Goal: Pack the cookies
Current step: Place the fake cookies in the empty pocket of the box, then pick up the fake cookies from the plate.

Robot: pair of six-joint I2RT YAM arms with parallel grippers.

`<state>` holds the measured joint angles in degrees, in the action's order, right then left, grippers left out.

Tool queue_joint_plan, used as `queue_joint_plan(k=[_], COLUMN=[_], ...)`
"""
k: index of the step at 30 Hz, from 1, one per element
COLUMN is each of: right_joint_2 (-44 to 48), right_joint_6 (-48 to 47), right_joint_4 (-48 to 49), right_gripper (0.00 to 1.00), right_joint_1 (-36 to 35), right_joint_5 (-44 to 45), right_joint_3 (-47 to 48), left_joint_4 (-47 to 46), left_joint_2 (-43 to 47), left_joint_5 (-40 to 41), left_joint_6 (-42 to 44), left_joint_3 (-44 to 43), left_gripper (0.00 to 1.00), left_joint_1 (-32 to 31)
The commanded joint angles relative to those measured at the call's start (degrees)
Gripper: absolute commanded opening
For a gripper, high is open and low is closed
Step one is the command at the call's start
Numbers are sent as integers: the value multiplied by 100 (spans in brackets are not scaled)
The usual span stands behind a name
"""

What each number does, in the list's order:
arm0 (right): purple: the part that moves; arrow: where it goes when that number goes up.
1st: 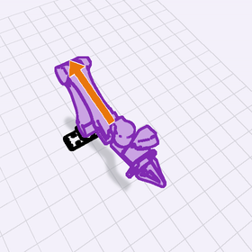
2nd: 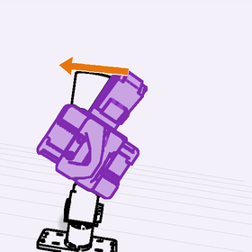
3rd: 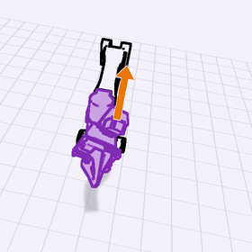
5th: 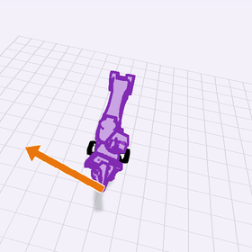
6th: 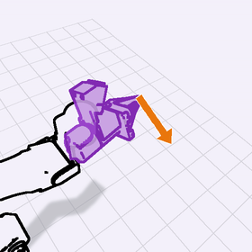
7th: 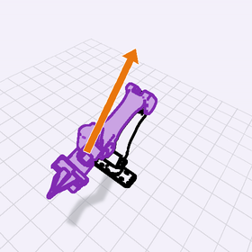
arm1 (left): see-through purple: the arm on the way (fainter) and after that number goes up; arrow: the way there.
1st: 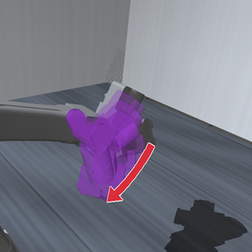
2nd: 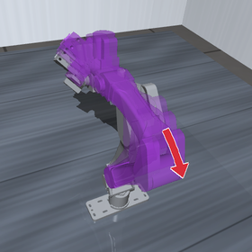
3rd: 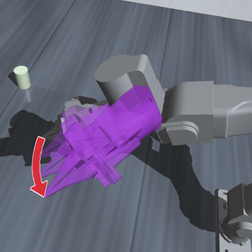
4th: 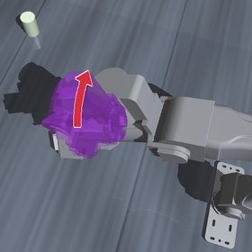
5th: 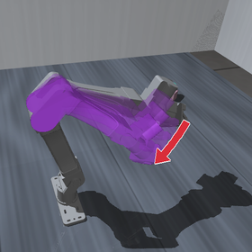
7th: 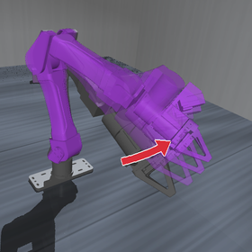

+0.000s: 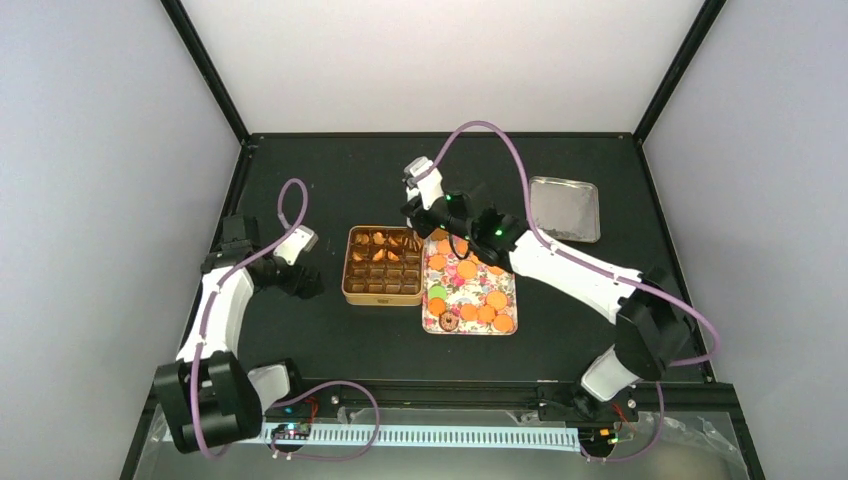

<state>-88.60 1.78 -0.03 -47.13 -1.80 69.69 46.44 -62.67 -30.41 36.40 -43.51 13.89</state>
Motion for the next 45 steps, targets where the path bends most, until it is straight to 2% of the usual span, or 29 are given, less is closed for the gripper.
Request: queue_joint_plan(k=[1,6,12,15,24,29,34,39,45], right_joint_2=[-267,-499,-587,-583,-530,-463,-263,120,680], right_joint_6=[-100,-186,-169,-150,-56,-24,-9,-10,26], right_joint_4=[167,192,185,187,128,103,104,33,-75], right_gripper=[1,1,2,11,28,30,28,28,28], right_joint_1=[-7,-18,-24,-18,-17,-24,-22,-3,56], right_joint_5=[-63,65,49,51,84,132,231,475,627], right_joint_3=[342,444,462,404,379,370,280,104,-253], left_joint_4=[-711,-1315,-1338,-1225,-1322,-1290,-1287,-1175,-787], left_joint_2=[-431,-944,-1685,-1859,-2177,-2260,-2296,-2324,-2251], left_joint_5=[296,92,-124,-285,-299,-369,-417,-608,-992], left_joint_6=[-230,-701,-1169,-1213,-1413,-1455,-1398,-1189,-714], left_joint_3=[41,17,-493,-603,-692,-737,-675,-592,-560], left_gripper=[88,82,80,80,80,79,70,57,49], left_joint_1=[54,-4,-235,-381,-739,-908,-1135,-1325,-1592])
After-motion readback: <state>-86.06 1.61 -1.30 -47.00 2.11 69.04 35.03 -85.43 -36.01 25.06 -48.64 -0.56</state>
